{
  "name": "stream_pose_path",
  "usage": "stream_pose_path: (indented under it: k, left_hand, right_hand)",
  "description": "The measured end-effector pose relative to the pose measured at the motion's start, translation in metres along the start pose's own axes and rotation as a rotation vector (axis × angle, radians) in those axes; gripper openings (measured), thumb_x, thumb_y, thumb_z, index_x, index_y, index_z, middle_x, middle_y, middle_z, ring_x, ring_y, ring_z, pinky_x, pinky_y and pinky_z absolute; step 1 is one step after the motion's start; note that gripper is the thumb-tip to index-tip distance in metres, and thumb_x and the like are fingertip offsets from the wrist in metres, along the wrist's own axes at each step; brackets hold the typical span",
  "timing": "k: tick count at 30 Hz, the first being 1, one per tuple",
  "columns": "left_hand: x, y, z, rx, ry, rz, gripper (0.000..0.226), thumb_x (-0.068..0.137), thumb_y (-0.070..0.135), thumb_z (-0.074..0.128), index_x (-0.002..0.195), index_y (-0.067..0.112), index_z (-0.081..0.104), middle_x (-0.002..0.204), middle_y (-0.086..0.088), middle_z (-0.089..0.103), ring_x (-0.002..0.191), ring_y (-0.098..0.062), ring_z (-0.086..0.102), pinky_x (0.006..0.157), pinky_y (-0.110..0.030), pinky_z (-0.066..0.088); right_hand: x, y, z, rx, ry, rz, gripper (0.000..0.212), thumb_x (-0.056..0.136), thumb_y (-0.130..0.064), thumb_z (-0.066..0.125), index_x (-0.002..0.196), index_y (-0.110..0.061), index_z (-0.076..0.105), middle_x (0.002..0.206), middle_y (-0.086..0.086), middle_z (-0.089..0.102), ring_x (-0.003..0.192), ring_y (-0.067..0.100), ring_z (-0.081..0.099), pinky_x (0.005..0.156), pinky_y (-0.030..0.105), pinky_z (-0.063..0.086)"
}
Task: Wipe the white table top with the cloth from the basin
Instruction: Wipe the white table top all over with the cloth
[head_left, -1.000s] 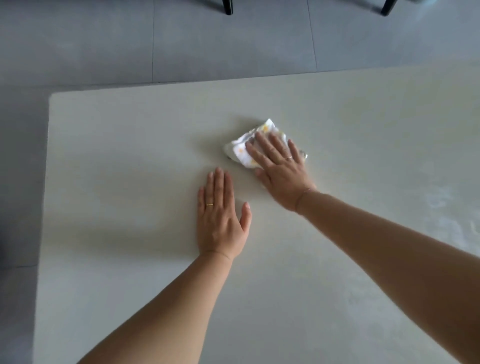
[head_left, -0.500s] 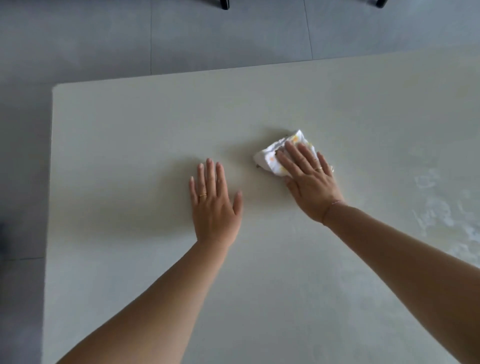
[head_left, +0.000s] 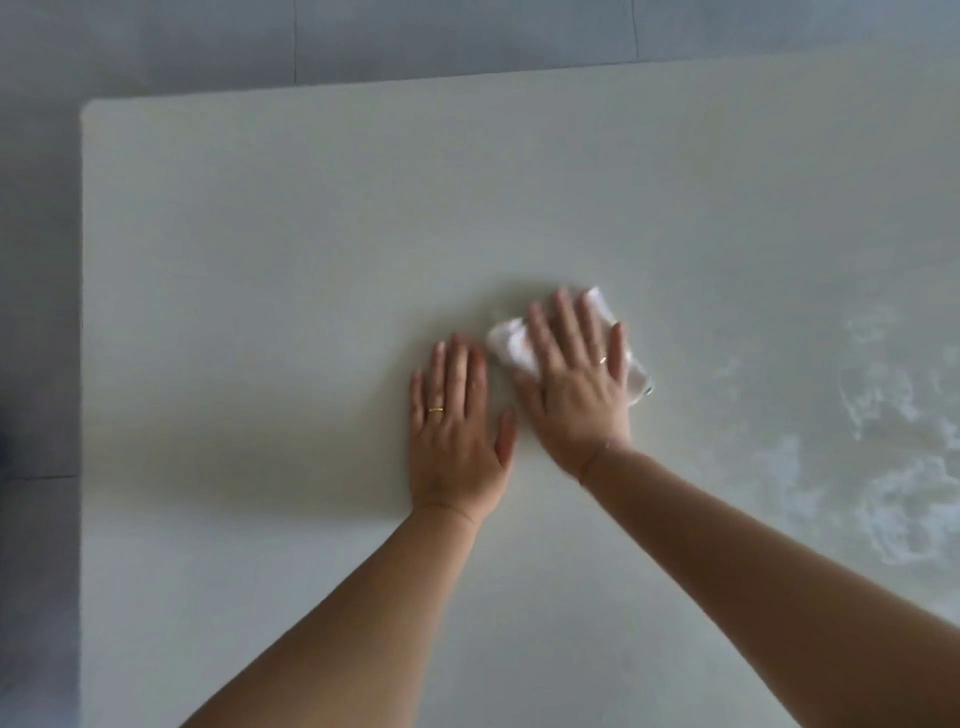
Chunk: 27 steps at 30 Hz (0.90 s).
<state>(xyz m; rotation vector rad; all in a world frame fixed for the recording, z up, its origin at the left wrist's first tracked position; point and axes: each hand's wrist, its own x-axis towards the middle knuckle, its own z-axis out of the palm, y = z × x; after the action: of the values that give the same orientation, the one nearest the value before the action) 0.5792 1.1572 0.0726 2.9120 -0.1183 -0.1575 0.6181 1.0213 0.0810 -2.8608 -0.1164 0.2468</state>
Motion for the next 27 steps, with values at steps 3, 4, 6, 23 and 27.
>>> stream_pose_path:
  k: [3,4,6,23,27]
  left_hand:
    - [0.000,0.000,-0.004,-0.010,-0.002,0.005,0.064,0.091,0.040,0.032,0.145,0.005,0.034,0.154,-0.015,0.027,0.143,-0.031,0.023,0.117,-0.044,0.013]
    - [0.001,0.001,-0.004,-0.009,-0.009,0.005,0.066,0.090,0.039,0.032,0.146,0.006,0.031,0.155,-0.014,0.025,0.144,-0.030,0.021,0.117,-0.044,0.012]
    - [0.001,0.002,-0.005,-0.017,-0.019,-0.008,0.067,0.089,0.039,0.032,0.148,0.007,0.028,0.156,-0.013,0.023,0.145,-0.029,0.019,0.117,-0.044,0.012]
    - [-0.001,0.000,0.000,-0.083,0.046,0.013,0.057,0.090,0.022,0.035,0.145,0.006,0.033,0.154,-0.015,0.027,0.143,-0.032,0.023,0.116,-0.047,0.016]
    - [0.000,-0.003,0.004,-0.092,0.055,0.027,0.054,0.094,0.016,0.038,0.146,0.006,0.030,0.155,-0.015,0.024,0.145,-0.031,0.019,0.118,-0.046,0.011]
  right_hand:
    - [-0.014,0.043,-0.012,-0.104,-0.087,-0.313,0.058,0.093,-0.049,0.031,0.146,-0.024,0.032,0.156,0.006,0.023,0.145,0.027,0.013,0.116,0.050,0.011]
    - [-0.006,0.065,-0.017,-0.109,-0.062,-0.252,0.058,0.093,-0.049,0.030,0.146,-0.025,0.032,0.156,0.006,0.023,0.145,0.026,0.013,0.116,0.049,0.011]
    - [0.009,0.095,-0.027,-0.036,0.028,0.099,0.058,0.093,-0.050,0.028,0.147,-0.029,0.027,0.158,0.002,0.017,0.146,0.021,0.006,0.117,0.047,0.005]
    - [-0.058,0.023,0.006,0.035,0.147,0.460,0.059,0.094,-0.048,0.027,0.149,-0.026,0.021,0.159,0.003,0.011,0.147,0.023,0.002,0.117,0.047,-0.001]
    - [-0.109,0.006,0.018,-0.053,-0.025,-0.147,0.054,0.097,-0.044,0.025,0.147,-0.025,0.027,0.157,0.001,0.020,0.146,0.022,0.009,0.117,0.044,0.004]
